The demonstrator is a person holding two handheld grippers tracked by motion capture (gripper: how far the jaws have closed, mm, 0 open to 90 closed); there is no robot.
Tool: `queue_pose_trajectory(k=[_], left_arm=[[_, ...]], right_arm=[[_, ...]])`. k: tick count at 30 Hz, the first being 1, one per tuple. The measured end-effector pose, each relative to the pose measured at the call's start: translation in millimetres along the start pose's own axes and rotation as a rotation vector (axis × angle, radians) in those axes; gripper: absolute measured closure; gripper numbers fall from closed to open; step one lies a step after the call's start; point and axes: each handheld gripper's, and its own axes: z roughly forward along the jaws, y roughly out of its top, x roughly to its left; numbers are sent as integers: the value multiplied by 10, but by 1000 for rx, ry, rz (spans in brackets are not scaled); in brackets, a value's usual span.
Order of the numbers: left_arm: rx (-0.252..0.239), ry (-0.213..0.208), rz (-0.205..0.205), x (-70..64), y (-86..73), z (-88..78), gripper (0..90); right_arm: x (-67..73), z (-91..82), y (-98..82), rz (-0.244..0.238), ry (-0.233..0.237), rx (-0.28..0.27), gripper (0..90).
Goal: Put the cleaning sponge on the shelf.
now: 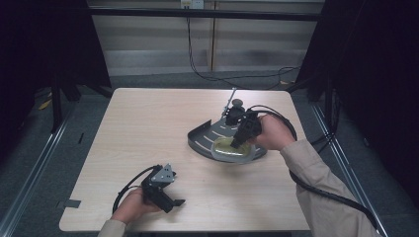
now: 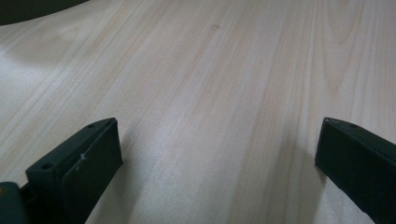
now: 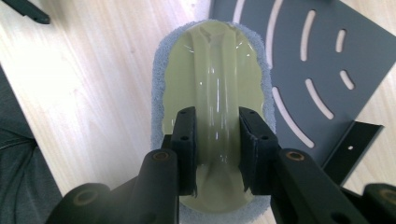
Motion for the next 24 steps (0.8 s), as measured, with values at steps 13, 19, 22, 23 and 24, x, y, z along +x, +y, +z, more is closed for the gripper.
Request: queue_pose_trajectory(k=[13,19,22,23,24], left_arm=[[-1,-2,0,1,-1,1,0],[2,-4,2,3,1,0,0],[1,-2,0,1,1,-1,0],[1,-2,0,1,1,-1,0],[2,1,1,0,1,-1,0]], right_arm=[[-197,68,-54,69,-12,-6,701],[-280,54,-82,101,-32,-10,702],[-324,49,-105,111,-39,-22,702],[-324,49,-105,111,-39,-22,702],[-336,47,-108,112,-41,-18,702]])
